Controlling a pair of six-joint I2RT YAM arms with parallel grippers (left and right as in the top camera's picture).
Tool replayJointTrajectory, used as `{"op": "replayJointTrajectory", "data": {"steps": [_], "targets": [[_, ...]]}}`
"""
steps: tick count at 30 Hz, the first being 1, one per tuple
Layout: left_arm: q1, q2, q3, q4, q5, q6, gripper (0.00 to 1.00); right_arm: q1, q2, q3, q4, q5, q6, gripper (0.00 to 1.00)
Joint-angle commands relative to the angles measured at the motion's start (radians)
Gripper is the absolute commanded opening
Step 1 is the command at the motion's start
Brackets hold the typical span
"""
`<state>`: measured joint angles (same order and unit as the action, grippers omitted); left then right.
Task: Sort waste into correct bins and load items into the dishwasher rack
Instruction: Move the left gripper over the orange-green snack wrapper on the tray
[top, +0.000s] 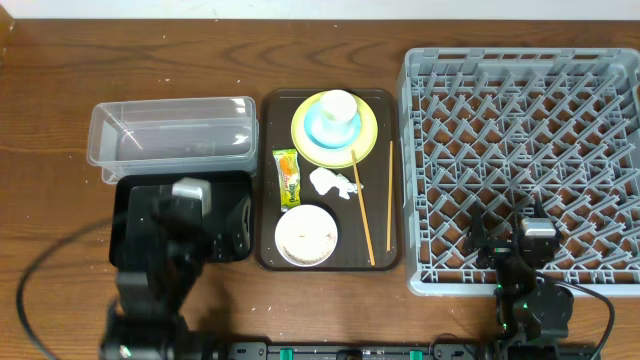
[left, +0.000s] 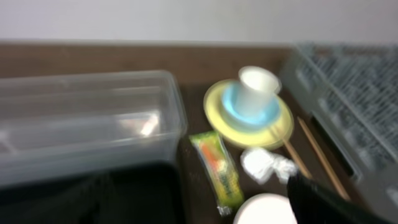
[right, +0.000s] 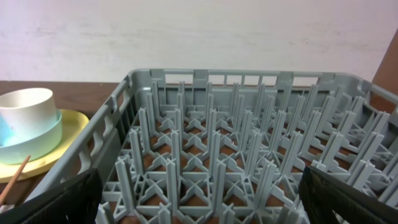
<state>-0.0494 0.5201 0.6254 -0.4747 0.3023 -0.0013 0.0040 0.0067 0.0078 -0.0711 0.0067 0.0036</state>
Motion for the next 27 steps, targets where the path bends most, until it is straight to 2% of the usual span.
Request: {"op": "replayJointTrajectory", "data": {"steps": [1, 4, 6, 9, 11, 13, 14, 16, 19, 20, 24, 27], "targets": [[0.003, 0.249, 0.243, -0.202, 0.11, 0.029, 0.92, 0.004, 0.0, -0.003, -0.003, -0.004, 0.003, 0.99], [0.003, 0.481, 0.501, -0.468, 0.109, 0.031, 0.92, 0.004, 0.0, -0.002, -0.003, -0.004, 0.003, 0.99], [0.003, 0.603, 0.635, -0.563, 0.113, 0.019, 0.92, 0.004, 0.0, -0.002, -0.003, -0.004, 0.003, 0.99], [0.003, 0.735, 0.75, -0.602, 0.151, -0.068, 0.92, 0.004, 0.0, -0.002, -0.003, -0.004, 0.003, 0.99], [0.003, 0.788, 0.761, -0.592, 0.196, -0.145, 0.92, 0.004, 0.0, -0.002, -0.003, -0.004, 0.003, 0.99], [0.002, 0.834, 0.76, -0.586, 0.236, -0.166, 0.91, 0.004, 0.0, -0.002, -0.003, -0.004, 0.003, 0.99], [0.001, 0.861, 0.758, -0.588, 0.251, -0.167, 0.81, 0.004, 0.0, -0.002, -0.003, -0.004, 0.003, 0.99], [-0.009, 0.901, 0.755, -0.598, 0.256, -0.185, 0.43, 0.004, 0.0, -0.002, -0.003, -0.004, 0.003, 0.99], [-0.04, 0.945, 0.745, -0.602, 0.255, -0.192, 0.13, 0.004, 0.0, -0.002, -0.003, -0.004, 0.003, 0.99], [-0.056, 0.957, 0.741, -0.6, 0.251, -0.192, 0.06, 0.004, 0.0, -0.002, -0.003, -0.004, 0.003, 0.99], [-0.138, 0.986, 0.731, -0.578, 0.144, -0.205, 0.06, 0.004, 0.0, -0.002, -0.003, -0.004, 0.003, 0.99], [-0.212, 1.001, 0.73, -0.558, -0.038, -0.284, 0.06, 0.004, 0.0, -0.002, -0.003, -0.004, 0.003, 0.99]]}}
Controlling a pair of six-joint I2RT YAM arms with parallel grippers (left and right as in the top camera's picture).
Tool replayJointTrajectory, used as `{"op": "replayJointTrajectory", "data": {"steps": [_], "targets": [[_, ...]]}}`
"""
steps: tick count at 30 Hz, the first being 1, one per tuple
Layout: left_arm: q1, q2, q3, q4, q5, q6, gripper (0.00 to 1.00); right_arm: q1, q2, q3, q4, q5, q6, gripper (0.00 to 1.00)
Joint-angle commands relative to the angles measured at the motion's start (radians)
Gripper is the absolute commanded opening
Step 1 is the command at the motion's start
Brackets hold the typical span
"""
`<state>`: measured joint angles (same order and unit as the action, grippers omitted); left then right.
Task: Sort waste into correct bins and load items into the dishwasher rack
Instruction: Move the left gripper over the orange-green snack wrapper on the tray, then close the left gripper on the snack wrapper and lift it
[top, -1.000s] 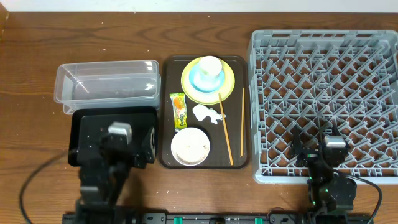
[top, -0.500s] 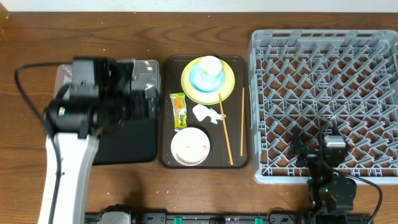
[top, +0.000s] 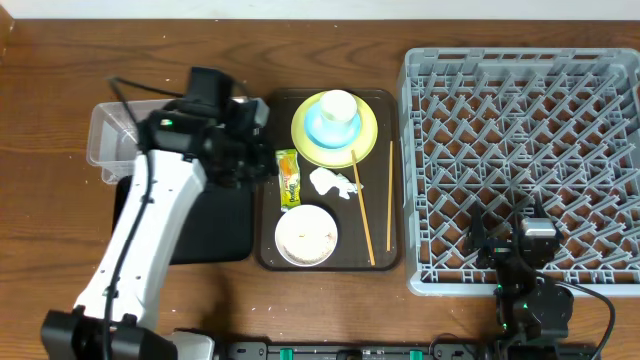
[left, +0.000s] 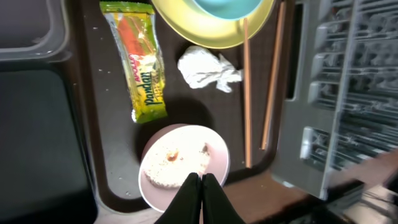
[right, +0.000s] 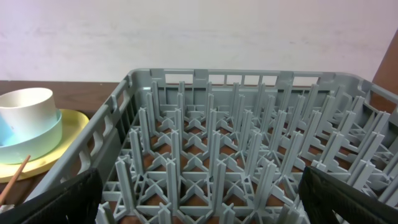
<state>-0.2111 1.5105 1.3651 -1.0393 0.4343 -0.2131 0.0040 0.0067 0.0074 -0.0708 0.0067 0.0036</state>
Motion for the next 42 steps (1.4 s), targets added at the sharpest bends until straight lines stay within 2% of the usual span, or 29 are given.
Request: {"op": "replayJointTrajectory", "data": {"steps": [1, 5, 10, 25, 42], "targets": [[-0.071, 0.013, -0.01, 0.014, -0.22, -0.093, 0.06, 0.004, 0.0, -0.002, -0.003, -0.004, 0.003, 0.99], [-0.143, 0.025, -0.024, 0.064, -0.37, -0.171, 0.06, 0.004, 0.0, -0.002, -0.003, -0.004, 0.003, 0.99], [-0.195, 0.061, -0.039, 0.141, -0.454, -0.211, 0.06, 0.004, 0.0, -0.002, -0.003, -0.004, 0.003, 0.99], [-0.201, 0.279, -0.039, 0.285, -0.447, -0.219, 0.06, 0.004, 0.0, -0.002, -0.003, -0.004, 0.003, 0.99], [-0.201, 0.302, -0.084, 0.364, -0.446, -0.219, 0.07, 0.004, 0.0, -0.002, -0.003, -0.004, 0.003, 0.99]]}}
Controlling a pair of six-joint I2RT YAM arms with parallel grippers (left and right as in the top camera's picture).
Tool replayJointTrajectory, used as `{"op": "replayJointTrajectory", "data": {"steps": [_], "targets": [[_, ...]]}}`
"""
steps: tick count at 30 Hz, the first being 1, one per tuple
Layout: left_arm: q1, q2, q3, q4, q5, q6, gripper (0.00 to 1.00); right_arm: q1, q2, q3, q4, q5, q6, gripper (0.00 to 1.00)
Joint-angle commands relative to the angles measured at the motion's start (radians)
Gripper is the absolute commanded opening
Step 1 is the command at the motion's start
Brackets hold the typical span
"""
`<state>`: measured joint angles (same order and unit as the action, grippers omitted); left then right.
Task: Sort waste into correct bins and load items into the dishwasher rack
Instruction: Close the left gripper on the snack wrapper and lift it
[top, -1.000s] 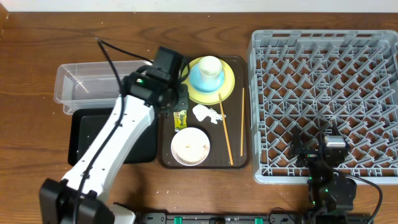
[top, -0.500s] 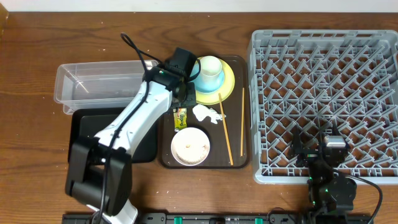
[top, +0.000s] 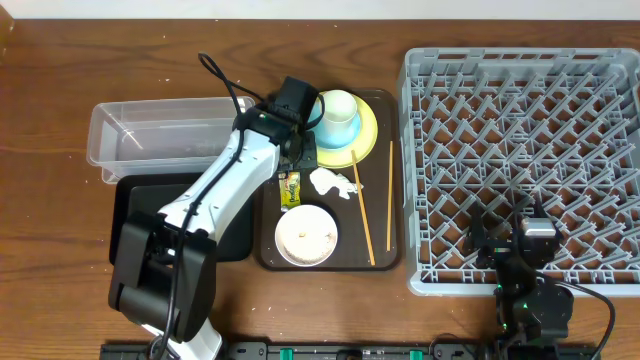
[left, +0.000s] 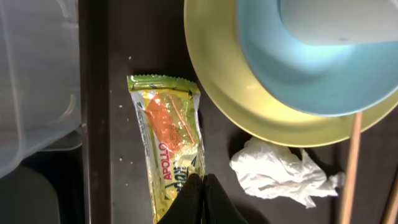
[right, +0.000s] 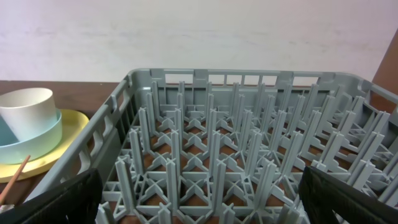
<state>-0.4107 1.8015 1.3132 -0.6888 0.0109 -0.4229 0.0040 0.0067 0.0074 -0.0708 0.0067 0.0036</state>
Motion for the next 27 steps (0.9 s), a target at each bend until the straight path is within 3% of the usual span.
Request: {"op": "replayJointTrajectory", "data": {"steps": [1, 8, 27], "targets": [[-0.001, 0.011, -0.041, 0.026, -0.023, -0.01, 0.07, 0.004, 0.0, -0.002, -0.003, -0.004, 0.003, 0.99], [-0.001, 0.011, -0.073, 0.073, -0.023, -0.01, 0.17, 0.004, 0.0, -0.002, -0.003, -0.004, 0.003, 0.99], [-0.001, 0.047, -0.159, 0.222, -0.024, -0.053, 0.17, 0.004, 0.0, -0.002, -0.003, -0.004, 0.003, 0.99]]}}
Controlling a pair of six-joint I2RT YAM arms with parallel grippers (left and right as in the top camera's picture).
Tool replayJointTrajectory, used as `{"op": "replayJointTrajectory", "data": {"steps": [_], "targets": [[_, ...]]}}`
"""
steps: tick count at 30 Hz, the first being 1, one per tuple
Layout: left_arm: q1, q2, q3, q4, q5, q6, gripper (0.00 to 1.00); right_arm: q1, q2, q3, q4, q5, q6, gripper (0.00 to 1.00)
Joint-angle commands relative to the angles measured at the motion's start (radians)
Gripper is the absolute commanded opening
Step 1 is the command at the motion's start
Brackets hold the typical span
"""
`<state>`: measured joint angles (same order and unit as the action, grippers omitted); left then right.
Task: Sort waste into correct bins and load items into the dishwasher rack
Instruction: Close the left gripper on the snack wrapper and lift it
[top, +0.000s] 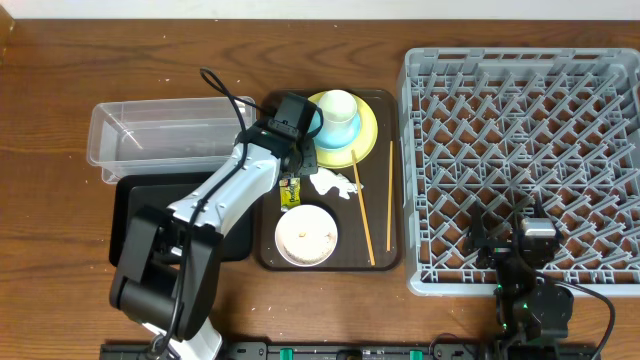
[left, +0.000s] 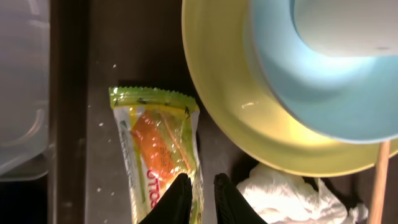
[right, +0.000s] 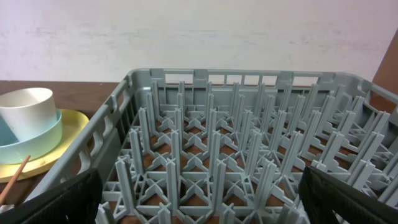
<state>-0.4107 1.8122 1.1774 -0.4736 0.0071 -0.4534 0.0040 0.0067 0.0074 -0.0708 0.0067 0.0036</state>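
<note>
A yellow-green snack wrapper (left: 158, 149) lies on the brown tray (top: 268, 255), left of a crumpled white tissue (top: 331, 182). My left gripper (left: 200, 182) hangs just over the wrapper's right edge, fingers parted a little, one finger (left: 177, 199) over the wrapper and the other beside it. A white cup (top: 338, 106) stands in a blue bowl on a yellow plate (top: 360, 140). Two chopsticks (top: 360, 205) and a white dish with crumbs (top: 305, 235) also lie on the tray. My right gripper (right: 205, 208) rests wide open at the near edge of the grey rack (top: 520, 120).
A clear plastic bin (top: 165, 135) stands left of the tray, and a black bin (top: 135, 215) sits in front of it. The left arm reaches from the near left across the black bin. The rack fills the table's right side.
My left gripper has come lower over the wrapper and its fingers, shut before, now stand slightly apart. The right arm and all the objects are where they were.
My left arm was first at the near left over the black bin. Then it was high beside the tray with fingers shut. Then it hung shut close over the wrapper, and now it is lower with a narrow gap. The right gripper stayed open at the rack.
</note>
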Motion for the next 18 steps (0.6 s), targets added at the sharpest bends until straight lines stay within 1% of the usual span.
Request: {"op": "replayJointTrajectory", "data": {"steps": [1, 6, 7, 8, 12, 14, 15, 18], "targets": [[-0.001, 0.044, -0.024, 0.012, -0.02, -0.024, 0.17, 0.004, 0.0, -0.002, -0.003, -0.004, 0.003, 0.99], [-0.001, 0.089, -0.024, 0.039, -0.02, -0.023, 0.17, 0.004, 0.0, -0.002, -0.003, -0.004, 0.003, 0.99], [-0.001, 0.097, -0.024, 0.043, -0.021, -0.024, 0.17, 0.004, 0.0, -0.002, -0.003, -0.004, 0.003, 0.99], [-0.001, 0.106, -0.024, 0.048, -0.021, -0.023, 0.21, 0.004, 0.0, -0.002, -0.003, -0.004, 0.003, 0.99], [-0.001, 0.131, -0.024, 0.064, -0.02, -0.024, 0.22, 0.004, 0.0, -0.002, -0.003, -0.004, 0.003, 0.99], [-0.001, 0.133, -0.024, 0.065, -0.02, -0.023, 0.19, 0.004, 0.0, -0.002, -0.003, -0.004, 0.003, 0.99], [-0.001, 0.133, -0.024, 0.065, -0.021, -0.023, 0.15, 0.004, 0.0, -0.002, -0.003, -0.004, 0.003, 0.99], [0.0, 0.133, -0.023, 0.065, -0.02, -0.023, 0.06, 0.004, 0.0, -0.002, -0.003, -0.004, 0.003, 0.99]]}}
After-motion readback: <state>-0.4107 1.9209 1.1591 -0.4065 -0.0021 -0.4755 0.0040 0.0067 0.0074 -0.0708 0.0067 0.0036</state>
